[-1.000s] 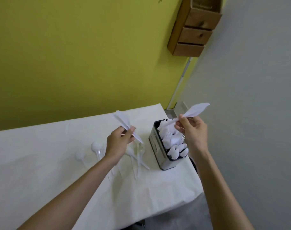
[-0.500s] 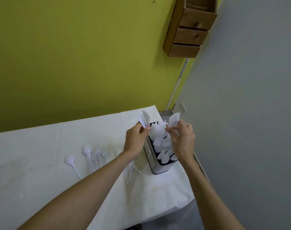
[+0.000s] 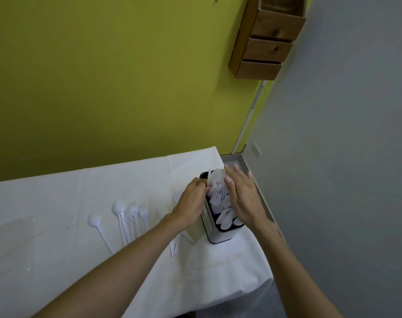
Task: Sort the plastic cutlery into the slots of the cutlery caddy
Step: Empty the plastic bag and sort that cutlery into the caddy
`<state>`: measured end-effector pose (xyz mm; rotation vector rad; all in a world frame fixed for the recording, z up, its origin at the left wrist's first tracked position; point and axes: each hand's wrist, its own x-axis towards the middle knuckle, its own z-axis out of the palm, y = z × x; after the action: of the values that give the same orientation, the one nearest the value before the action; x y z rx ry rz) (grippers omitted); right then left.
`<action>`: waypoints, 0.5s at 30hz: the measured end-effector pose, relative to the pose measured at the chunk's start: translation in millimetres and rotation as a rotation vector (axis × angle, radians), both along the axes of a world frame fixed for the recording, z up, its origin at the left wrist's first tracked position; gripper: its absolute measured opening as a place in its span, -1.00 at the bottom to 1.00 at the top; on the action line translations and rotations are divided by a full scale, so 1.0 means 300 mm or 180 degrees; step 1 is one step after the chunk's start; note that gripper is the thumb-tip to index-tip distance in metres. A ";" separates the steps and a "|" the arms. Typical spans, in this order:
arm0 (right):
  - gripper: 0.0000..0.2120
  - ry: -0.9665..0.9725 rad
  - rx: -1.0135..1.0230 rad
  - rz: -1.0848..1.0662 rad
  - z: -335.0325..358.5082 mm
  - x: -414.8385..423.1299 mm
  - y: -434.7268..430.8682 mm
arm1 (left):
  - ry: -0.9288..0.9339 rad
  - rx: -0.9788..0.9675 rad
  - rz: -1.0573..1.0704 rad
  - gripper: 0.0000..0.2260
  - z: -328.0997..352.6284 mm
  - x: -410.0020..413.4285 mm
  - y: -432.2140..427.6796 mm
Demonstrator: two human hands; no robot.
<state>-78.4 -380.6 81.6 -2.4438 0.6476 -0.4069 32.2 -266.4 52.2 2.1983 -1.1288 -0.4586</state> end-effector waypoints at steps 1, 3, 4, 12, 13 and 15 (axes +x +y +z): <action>-0.37 -0.0024 -0.0083 0.0042 0.007 0.001 0.000 | 0.0049 -0.0074 0.0051 -0.78 0.000 -0.011 0.007; -0.38 -0.0193 -0.0435 0.0264 0.048 0.015 0.014 | 0.0201 -0.0183 0.0214 -0.75 -0.002 -0.022 0.014; -0.41 -0.0173 -0.0709 0.0439 0.067 0.024 0.026 | 0.0295 -0.0249 0.0300 -0.74 -0.005 -0.024 0.014; -0.33 0.0608 -0.1587 0.0771 0.019 0.053 0.051 | 0.0431 -0.0364 0.0770 -0.70 -0.076 0.004 0.127; -0.34 0.0616 -0.1654 0.0842 0.022 0.060 0.062 | 0.0425 -0.0313 0.0821 -0.70 -0.089 0.013 0.148; -0.31 0.0799 -0.1834 0.1068 0.005 0.065 0.080 | 0.0496 -0.0274 0.0907 -0.70 -0.100 0.024 0.188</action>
<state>-58.8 -356.6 83.0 -3.1182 0.2163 -0.1617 39.3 -209.8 22.1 2.1626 -0.7257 -0.4394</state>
